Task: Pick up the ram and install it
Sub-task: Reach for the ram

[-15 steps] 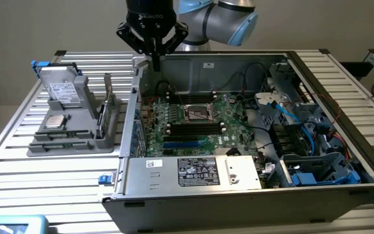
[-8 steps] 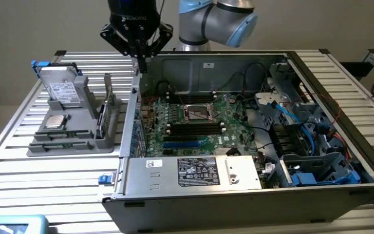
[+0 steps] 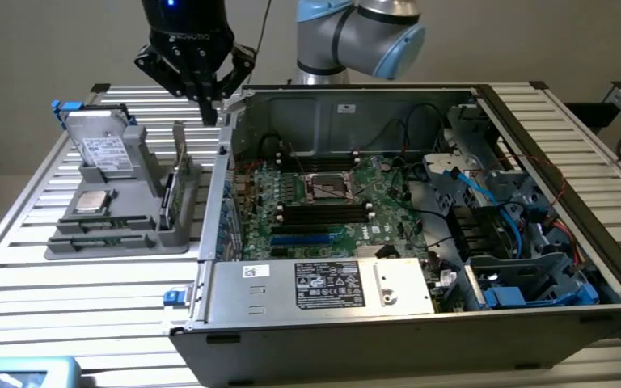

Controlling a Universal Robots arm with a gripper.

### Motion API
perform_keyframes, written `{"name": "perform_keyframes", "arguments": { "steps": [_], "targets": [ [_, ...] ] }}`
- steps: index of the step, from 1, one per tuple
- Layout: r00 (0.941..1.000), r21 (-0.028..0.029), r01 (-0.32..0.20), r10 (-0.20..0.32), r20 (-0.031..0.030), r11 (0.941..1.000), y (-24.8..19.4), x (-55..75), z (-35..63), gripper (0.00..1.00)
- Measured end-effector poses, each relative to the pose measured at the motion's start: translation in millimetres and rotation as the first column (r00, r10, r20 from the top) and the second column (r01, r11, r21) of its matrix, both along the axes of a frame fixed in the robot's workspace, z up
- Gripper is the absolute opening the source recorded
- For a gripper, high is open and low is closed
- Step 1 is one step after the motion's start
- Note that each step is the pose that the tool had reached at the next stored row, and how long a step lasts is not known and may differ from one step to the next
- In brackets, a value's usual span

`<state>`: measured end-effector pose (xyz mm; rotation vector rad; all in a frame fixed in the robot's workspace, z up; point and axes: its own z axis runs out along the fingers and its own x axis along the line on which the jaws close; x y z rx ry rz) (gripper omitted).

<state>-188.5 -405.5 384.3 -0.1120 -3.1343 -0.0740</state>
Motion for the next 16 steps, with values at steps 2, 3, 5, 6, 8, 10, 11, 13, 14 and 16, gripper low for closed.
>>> {"name": "perform_keyframes", "arguments": {
  "steps": [2,3,5,6,8,10,11,13,14,16],
  "targets": [
    [1.0000,0.0000,0.000,0.000,-0.0070,1.0000,0.0,-6.6,-2.7,0.11],
    [1.0000,-0.0001,0.000,0.000,-0.0073,1.0000,0.0,-10.2,-4.3,0.11],
    [1.0000,-0.0002,0.000,0.000,-0.0074,1.0000,0.0,-18.3,-7.9,0.11],
    [1.0000,-0.0001,0.000,0.000,-0.0073,1.0000,0.0,-22.5,-9.3,0.11],
    [1.0000,-0.0002,0.000,0.000,-0.0072,1.0000,-0.1,-26.6,-10.9,0.11],
    [1.0000,-0.0007,0.000,0.000,-0.0073,1.0000,-0.2,-29.2,-12.5,0.11],
    [1.0000,-0.0012,0.000,0.000,-0.0075,1.0000,-0.3,-31.5,-13.5,0.11],
    [1.0000,-0.0015,0.000,0.000,-0.0075,1.0000,-0.8,-37.5,-15.9,0.11],
    [1.0000,-0.0016,0.000,0.000,-0.0074,1.0000,-1.1,-40.2,-17.1,0.11],
    [1.0000,-0.0016,0.000,0.000,-0.0075,1.0000,-1.9,-45.2,-19.6,0.11]
  ]
}}
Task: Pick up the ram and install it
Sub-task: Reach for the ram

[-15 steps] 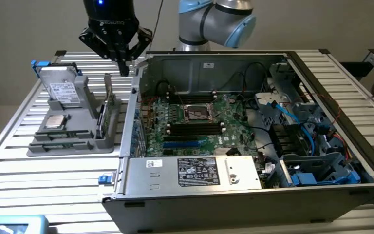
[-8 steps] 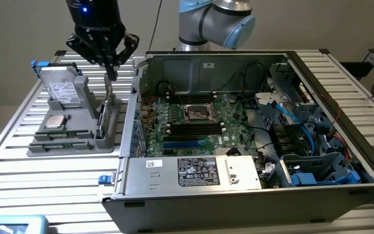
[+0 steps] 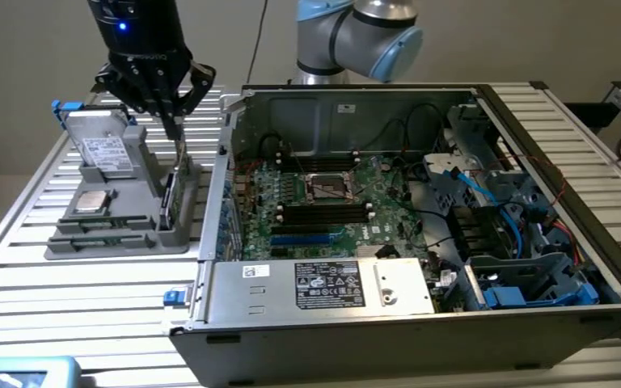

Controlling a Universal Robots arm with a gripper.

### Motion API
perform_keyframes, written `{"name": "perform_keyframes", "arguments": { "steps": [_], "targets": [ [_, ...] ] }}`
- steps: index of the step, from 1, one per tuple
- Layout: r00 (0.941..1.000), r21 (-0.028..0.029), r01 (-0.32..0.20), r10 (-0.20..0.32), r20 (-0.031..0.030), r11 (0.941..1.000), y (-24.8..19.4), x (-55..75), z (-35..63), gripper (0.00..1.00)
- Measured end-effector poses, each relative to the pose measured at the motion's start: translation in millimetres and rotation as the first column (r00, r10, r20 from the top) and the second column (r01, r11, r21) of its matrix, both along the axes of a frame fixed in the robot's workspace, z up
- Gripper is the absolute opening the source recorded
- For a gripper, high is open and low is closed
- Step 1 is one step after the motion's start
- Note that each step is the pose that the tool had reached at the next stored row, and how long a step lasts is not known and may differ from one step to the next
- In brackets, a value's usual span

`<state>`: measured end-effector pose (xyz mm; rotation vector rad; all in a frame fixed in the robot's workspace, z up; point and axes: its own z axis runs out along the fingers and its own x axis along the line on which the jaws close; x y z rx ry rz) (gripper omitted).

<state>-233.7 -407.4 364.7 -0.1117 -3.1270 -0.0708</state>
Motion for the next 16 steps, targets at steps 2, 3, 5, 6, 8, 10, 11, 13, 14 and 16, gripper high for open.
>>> {"name": "perform_keyframes", "arguments": {
  "steps": [2,3,5,6,8,10,11,13,14,16],
  "targets": [
    [1.0000,0.0000,-0.001,0.001,0.0000,1.0000,-0.9,-4.3,-2.5,0.11],
    [1.0000,0.0000,-0.002,0.002,0.0000,1.0000,-1.3,-6.6,-3.6,0.11],
    [1.0000,0.0001,-0.005,0.005,0.0000,1.0000,-1.8,-10.0,-5.1,0.11],
    [1.0000,0.0000,-0.006,0.006,0.0000,1.0000,-2.0,-11.2,-5.6,0.11],
    [1.0000,0.0000,-0.010,0.010,0.0000,1.0000,-2.5,-14.1,-6.8,0.11],
    [0.9999,0.0000,-0.013,0.013,0.0000,0.9999,-2.9,-17.4,-8.0,0.11],
    [0.9999,0.0000,-0.014,0.014,0.0000,0.9999,-3.1,-19.2,-8.7,0.11],
    [0.9999,0.0000,-0.017,0.017,0.0000,0.9999,-3.5,-22.8,-9.9,0.11],
    [0.9998,0.0000,-0.018,0.018,0.0000,0.9998,-3.7,-24.9,-10.7,0.11],
    [0.9998,-0.0001,-0.020,0.020,-0.0001,0.9998,-4.0,-30.0,-12.1,0.11]
  ]
}}
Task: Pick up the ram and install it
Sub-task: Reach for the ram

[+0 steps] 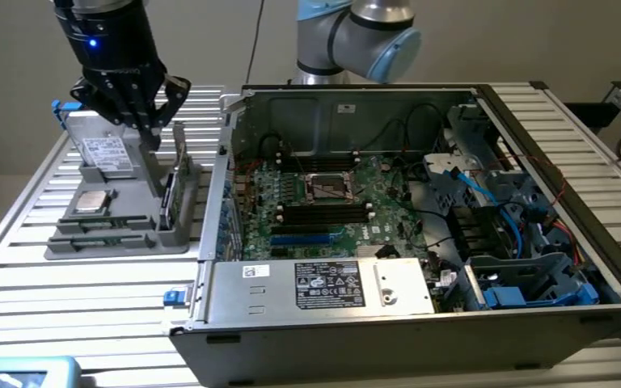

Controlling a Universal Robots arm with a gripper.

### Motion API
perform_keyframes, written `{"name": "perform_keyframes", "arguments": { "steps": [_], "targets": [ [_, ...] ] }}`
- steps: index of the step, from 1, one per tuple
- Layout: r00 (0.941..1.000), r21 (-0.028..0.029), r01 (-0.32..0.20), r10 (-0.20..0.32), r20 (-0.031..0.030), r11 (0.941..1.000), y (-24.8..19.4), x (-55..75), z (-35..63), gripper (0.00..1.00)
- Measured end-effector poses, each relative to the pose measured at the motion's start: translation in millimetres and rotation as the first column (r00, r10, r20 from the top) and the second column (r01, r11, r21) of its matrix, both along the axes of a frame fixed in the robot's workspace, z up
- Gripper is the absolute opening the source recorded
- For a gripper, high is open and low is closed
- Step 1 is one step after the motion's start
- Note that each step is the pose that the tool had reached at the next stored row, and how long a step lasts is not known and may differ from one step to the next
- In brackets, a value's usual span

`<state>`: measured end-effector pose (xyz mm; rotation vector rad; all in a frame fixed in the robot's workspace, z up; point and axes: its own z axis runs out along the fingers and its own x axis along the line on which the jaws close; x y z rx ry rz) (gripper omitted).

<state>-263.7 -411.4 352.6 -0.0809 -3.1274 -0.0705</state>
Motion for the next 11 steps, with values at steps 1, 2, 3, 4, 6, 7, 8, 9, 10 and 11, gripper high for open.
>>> {"name": "perform_keyframes", "arguments": {
  "steps": [1,2,3,4,6,7,8,9,10,11],
  "targets": [
    [1.0000,0.0001,-0.001,0.001,0.0001,1.0000,-0.1,-3.3,-0.8,0.11],
    [1.0000,0.0001,-0.002,0.002,0.0001,1.0000,-0.2,-6.8,-1.5,0.11],
    [1.0000,0.0001,-0.003,0.003,0.0001,1.0000,-0.2,-10.4,-2.1,0.11],
    [1.0000,0.0000,-0.004,0.004,0.0001,1.0000,-0.2,-13.9,-2.6,0.11],
    [1.0000,0.0000,-0.007,0.007,0.0001,1.0000,-0.2,-20.2,-3.6,0.11],
    [1.0000,0.0001,-0.008,0.008,0.0002,1.0000,-0.2,-23.4,-4.1,0.11],
    [0.9999,0.0000,-0.010,0.010,0.0001,0.9999,-0.3,-26.5,-4.6,0.11],
    [0.9999,0.0000,-0.012,0.012,0.0001,0.9999,-0.3,-29.7,-5.0,0.11],
    [0.9999,0.0000,-0.013,0.013,0.0001,0.9999,-0.3,-33.1,-5.3,0.11],
    [0.9999,0.0000,-0.015,0.015,0.0001,0.9999,-0.2,-36.9,-5.6,0.11]
  ]
}}
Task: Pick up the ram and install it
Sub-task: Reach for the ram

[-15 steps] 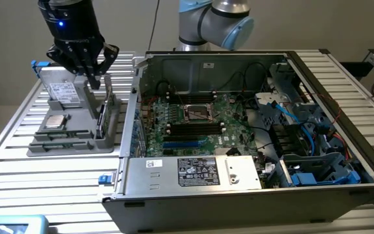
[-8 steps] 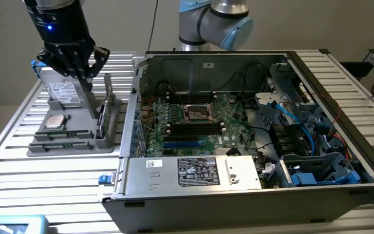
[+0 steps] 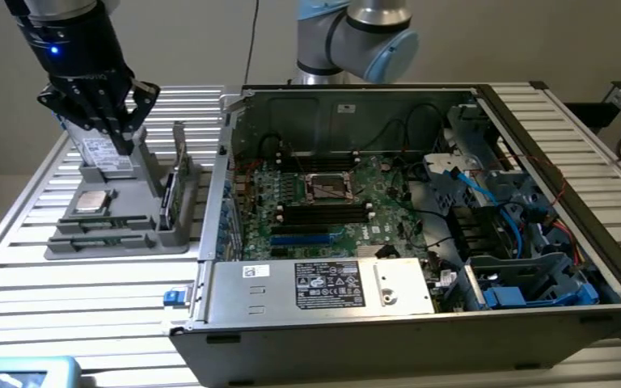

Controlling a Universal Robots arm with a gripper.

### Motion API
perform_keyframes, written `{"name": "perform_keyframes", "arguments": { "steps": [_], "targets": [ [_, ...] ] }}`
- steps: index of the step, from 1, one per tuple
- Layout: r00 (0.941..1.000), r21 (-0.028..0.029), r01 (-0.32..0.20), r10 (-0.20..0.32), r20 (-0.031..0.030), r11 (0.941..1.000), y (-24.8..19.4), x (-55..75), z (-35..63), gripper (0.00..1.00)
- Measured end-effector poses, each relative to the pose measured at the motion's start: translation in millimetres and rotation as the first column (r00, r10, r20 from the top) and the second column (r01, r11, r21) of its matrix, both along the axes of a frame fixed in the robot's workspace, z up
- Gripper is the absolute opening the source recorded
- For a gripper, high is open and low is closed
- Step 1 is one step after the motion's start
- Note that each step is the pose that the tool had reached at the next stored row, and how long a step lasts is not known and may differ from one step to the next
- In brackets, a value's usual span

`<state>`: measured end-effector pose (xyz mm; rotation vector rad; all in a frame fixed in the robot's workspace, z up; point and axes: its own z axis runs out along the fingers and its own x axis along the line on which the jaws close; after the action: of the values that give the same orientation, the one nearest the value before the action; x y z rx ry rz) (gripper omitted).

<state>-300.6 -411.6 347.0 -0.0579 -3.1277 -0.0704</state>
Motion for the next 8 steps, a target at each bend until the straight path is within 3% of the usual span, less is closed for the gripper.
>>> {"name": "perform_keyframes", "arguments": {
  "steps": [8],
  "targets": [
    [0.9999,-0.0001,-0.012,0.012,0.0000,0.9999,0.0,-24.3,-1.4,0.11]
  ]
}}
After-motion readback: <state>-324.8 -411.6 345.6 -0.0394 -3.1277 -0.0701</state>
